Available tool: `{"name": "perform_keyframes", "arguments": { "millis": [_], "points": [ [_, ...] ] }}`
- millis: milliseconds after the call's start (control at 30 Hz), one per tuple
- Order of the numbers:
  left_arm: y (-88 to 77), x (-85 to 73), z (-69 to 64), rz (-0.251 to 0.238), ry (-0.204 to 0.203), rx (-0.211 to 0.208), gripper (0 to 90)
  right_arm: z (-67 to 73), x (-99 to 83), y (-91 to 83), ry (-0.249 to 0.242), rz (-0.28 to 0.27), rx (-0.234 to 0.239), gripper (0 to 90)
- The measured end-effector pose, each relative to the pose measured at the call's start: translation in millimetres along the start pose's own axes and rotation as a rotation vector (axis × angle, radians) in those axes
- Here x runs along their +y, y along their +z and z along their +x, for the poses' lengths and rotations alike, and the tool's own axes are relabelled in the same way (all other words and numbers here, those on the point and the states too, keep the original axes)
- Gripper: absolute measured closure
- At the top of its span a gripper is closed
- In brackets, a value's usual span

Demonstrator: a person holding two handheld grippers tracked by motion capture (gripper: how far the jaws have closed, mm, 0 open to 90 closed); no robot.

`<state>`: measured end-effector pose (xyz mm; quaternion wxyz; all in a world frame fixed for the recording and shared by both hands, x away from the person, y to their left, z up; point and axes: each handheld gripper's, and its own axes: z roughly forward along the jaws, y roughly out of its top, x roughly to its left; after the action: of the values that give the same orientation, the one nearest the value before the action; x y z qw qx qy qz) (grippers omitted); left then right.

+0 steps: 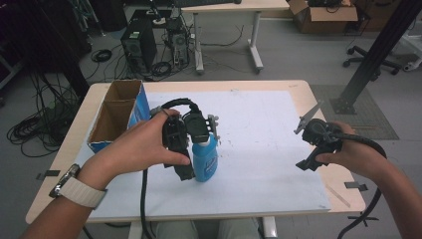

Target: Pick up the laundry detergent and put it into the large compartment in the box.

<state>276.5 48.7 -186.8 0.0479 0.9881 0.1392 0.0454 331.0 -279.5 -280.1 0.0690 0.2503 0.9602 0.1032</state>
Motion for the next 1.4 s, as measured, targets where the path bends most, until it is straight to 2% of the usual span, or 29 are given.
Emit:
{"name": "perform_keyframes", "arguments": {
  "millis": [33, 67, 100, 133, 167, 233, 300, 333, 400, 433, 500, 633, 867, 1033, 1100, 1167, 1300, 1400],
  "points": [
    [-2.2, 0.6, 0.3, -0.003, -0.024, 0.000, 8.5, -0.2, -0.3, -0.2, 0.000, -0.003, 0.002, 9.5],
    [-2.2, 0.6, 0.3, -0.003, -0.024, 0.000, 7.2, -0.2, -0.3, -0.2, 0.000, -0.003, 0.002, 9.5],
    [-5.1, 1.9, 1.6, -0.018, -0.066, 0.008, 7.1, 0.2, -0.7, -0.4, -0.001, -0.004, 0.003, 9.6],
    [-7.6, 3.0, 3.3, -0.018, -0.088, 0.010, 7.1, 0.2, -0.9, -0.4, -0.002, -0.003, 0.002, 9.6],
    [-7.6, 3.0, 3.3, -0.018, -0.088, 0.010, 7.1, 0.2, -1.2, -0.3, -0.002, -0.006, 0.001, 9.6],
    [-12.3, 6.1, 6.9, -0.035, -0.159, 0.015, 7.1, 0.3, -1.6, -0.1, -0.007, -0.005, -0.003, 10.1],
    [-13.7, 8.0, 8.0, -0.045, -0.213, -0.002, 7.1, 0.8, -1.8, -0.2, -0.015, -0.006, -0.012, 10.8],
    [-13.7, 8.0, 8.0, -0.045, -0.213, -0.002, 7.3, 1.0, -2.0, -0.5, -0.016, -0.006, -0.016, 10.7],
    [-13.9, 11.4, 8.2, -0.047, -0.245, -0.005, 7.8, 0.9, -2.2, -0.6, -0.018, -0.010, -0.017, 10.8],
    [-13.8, 14.2, 9.5, -0.058, -0.280, -0.003, 7.5, 0.7, -2.4, -0.6, -0.016, -0.010, -0.018, 10.8],
    [-13.6, 15.2, 10.2, -0.058, -0.294, -0.003, 7.4, 0.5, -2.3, -0.5, -0.019, -0.010, -0.018, 10.7],
    [-12.1, 21.6, 14.1, -0.040, -0.373, -0.002, 6.4, 0.1, -2.1, -0.6, -0.021, -0.011, -0.019, 10.7],
    [-11.7, 27.4, 21.2, -0.048, -0.480, 0.023, 6.3, -1.2, -2.6, -1.9, -0.018, -0.019, -0.021, 10.7],
    [-9.9, 31.3, 25.5, -0.032, -0.536, 0.013, 7.4, -1.1, -2.4, -2.9, -0.019, -0.022, -0.023, 10.7],
    [-8.5, 32.4, 27.8, -0.043, -0.579, 0.014, 7.8, -1.1, -2.3, -3.3, -0.016, -0.024, -0.022, 10.8],
    [-8.1, 32.6, 28.4, -0.042, -0.586, 0.014, 7.6, -1.1, -2.2, -3.2, -0.018, -0.025, -0.022, 10.7],
    [-4.4, 35.7, 34.5, -0.025, -0.648, 0.015, 7.4, -0.7, -1.7, -3.6, -0.021, -0.029, -0.022, 10.7],
    [-3.0, 36.9, 36.3, -0.021, -0.661, 0.021, 7.5, -0.7, -1.7, -3.7, -0.023, -0.032, -0.024, 10.8]
  ]
}}
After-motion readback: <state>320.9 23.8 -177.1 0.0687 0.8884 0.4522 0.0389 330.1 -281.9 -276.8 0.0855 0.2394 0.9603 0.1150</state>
